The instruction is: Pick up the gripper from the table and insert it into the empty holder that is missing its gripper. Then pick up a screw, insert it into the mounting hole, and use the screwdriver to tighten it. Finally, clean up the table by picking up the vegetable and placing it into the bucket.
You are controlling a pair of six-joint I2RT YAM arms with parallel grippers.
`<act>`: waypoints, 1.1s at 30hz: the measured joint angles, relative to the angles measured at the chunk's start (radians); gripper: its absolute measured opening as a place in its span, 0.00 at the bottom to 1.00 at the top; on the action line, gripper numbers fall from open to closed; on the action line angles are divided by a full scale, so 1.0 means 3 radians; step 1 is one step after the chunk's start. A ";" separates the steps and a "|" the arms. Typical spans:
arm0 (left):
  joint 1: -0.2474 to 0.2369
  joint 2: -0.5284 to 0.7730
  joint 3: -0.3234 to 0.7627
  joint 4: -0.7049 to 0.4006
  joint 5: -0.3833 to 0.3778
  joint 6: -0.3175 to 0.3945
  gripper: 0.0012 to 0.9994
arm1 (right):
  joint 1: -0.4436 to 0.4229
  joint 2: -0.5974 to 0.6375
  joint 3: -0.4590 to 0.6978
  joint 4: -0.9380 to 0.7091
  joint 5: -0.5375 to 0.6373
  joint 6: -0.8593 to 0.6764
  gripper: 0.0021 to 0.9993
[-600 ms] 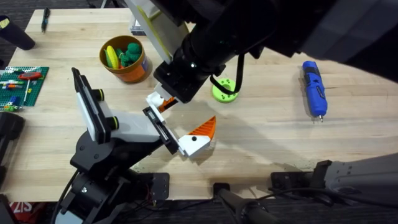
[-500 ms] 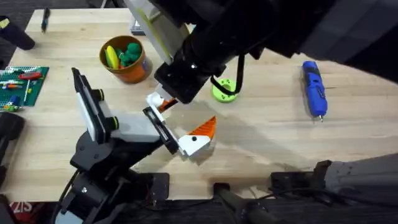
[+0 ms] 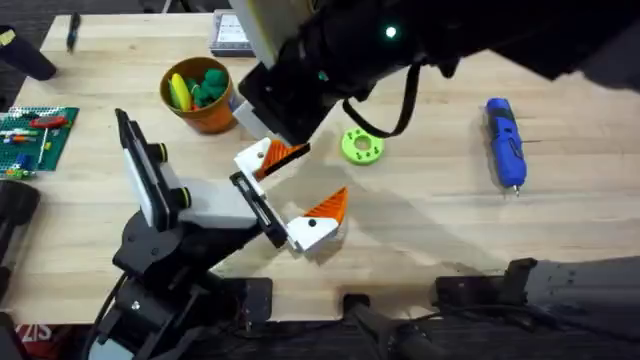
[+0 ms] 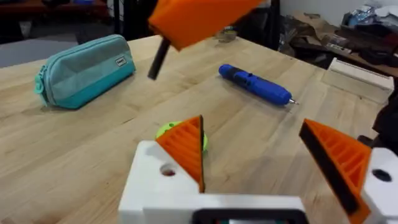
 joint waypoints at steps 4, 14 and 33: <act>0.0000 0.0000 0.0000 0.0000 0.0000 0.0000 0.98 | 0.0000 0.0063 0.0010 -0.0120 0.0008 -0.0007 0.01; 0.0000 0.0000 0.0000 0.0000 0.0000 0.0000 0.98 | 0.0006 0.0237 0.0010 -0.0182 0.0008 0.0052 0.01; 0.0000 0.0000 0.0000 0.0000 0.0000 0.0000 0.98 | 0.0051 0.0314 0.0010 -0.0232 -0.0095 0.0061 0.01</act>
